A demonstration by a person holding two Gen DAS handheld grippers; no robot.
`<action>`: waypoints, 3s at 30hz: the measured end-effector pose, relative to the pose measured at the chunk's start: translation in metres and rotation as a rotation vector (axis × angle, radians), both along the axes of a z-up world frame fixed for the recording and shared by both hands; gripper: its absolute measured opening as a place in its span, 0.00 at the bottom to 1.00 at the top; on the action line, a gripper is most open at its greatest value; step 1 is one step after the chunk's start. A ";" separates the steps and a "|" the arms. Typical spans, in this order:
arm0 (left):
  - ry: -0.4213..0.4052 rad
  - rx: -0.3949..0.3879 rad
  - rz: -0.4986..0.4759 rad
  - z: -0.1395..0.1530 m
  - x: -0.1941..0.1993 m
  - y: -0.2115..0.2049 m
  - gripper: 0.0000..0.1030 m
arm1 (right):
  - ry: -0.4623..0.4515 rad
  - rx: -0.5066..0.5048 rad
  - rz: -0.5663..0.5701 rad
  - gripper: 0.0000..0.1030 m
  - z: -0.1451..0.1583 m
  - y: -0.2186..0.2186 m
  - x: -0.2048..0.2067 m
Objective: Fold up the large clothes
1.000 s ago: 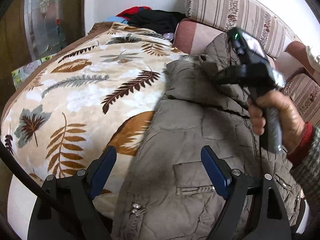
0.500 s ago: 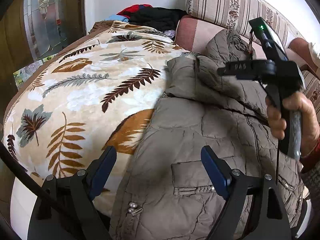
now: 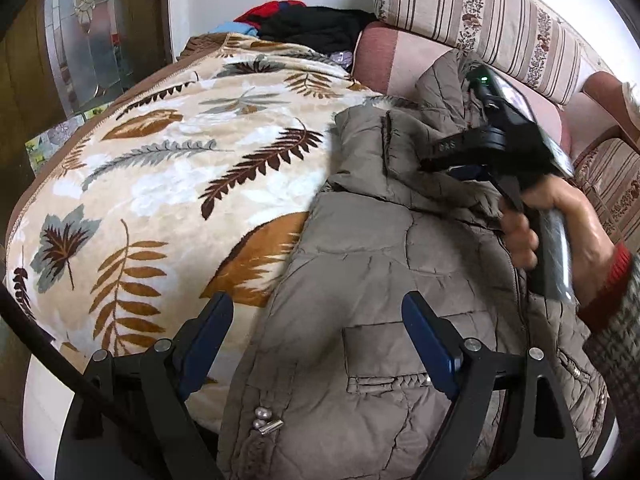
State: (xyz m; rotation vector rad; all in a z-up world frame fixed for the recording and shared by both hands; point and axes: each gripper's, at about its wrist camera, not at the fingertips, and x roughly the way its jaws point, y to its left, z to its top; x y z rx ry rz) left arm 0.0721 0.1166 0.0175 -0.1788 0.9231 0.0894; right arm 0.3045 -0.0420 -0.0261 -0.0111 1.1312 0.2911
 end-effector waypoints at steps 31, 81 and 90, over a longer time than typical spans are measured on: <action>0.148 -0.295 -0.230 -0.046 0.237 -0.002 0.83 | 0.022 0.299 -0.586 0.92 -0.004 -0.359 -0.057; 0.233 -0.216 -0.205 -0.048 0.101 0.016 0.71 | 0.129 0.211 -0.529 0.51 -0.017 -0.364 -0.247; 0.243 -0.142 -0.204 -0.029 0.024 0.024 0.71 | 0.116 0.219 -0.506 0.57 0.028 -0.340 -0.306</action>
